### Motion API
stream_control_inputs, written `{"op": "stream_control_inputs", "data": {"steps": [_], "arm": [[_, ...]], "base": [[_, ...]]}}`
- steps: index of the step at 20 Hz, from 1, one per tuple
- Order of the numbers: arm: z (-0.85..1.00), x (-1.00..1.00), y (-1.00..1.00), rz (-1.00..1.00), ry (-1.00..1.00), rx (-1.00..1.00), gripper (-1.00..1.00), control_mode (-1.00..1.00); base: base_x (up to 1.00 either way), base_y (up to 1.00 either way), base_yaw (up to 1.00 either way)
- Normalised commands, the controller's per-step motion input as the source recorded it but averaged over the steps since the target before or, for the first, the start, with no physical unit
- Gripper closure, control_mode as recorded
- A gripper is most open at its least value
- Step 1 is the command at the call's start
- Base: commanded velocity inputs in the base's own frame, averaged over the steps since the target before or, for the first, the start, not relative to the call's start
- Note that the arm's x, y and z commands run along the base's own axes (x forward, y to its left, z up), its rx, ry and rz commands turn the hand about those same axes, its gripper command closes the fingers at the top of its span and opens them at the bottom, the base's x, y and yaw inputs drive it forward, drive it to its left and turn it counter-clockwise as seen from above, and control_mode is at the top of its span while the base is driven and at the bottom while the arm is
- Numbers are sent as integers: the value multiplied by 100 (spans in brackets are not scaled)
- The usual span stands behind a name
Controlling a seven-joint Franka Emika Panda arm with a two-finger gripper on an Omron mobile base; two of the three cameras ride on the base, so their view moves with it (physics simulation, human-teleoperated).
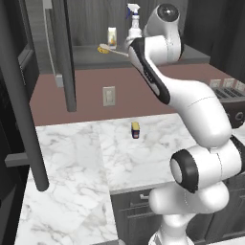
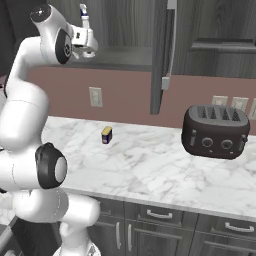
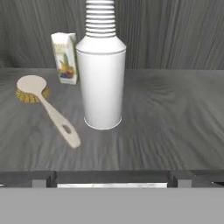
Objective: Pick the dish brush and spray from the cabinet and place them on the counter.
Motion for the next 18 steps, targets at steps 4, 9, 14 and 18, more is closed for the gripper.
{"op": "stream_control_inputs", "data": {"steps": [4,9,14,18], "arm": [[9,56,0,3,0,-1,-100,-100],[0,64,10,1,0,-3,-100,-100],[0,58,14,0,0,-1,-100,-100],[0,44,1,0,0,0,-100,-100]], "base": [[0,0,0],[0,0,0],[0,0,0],[0,0,0]]}}
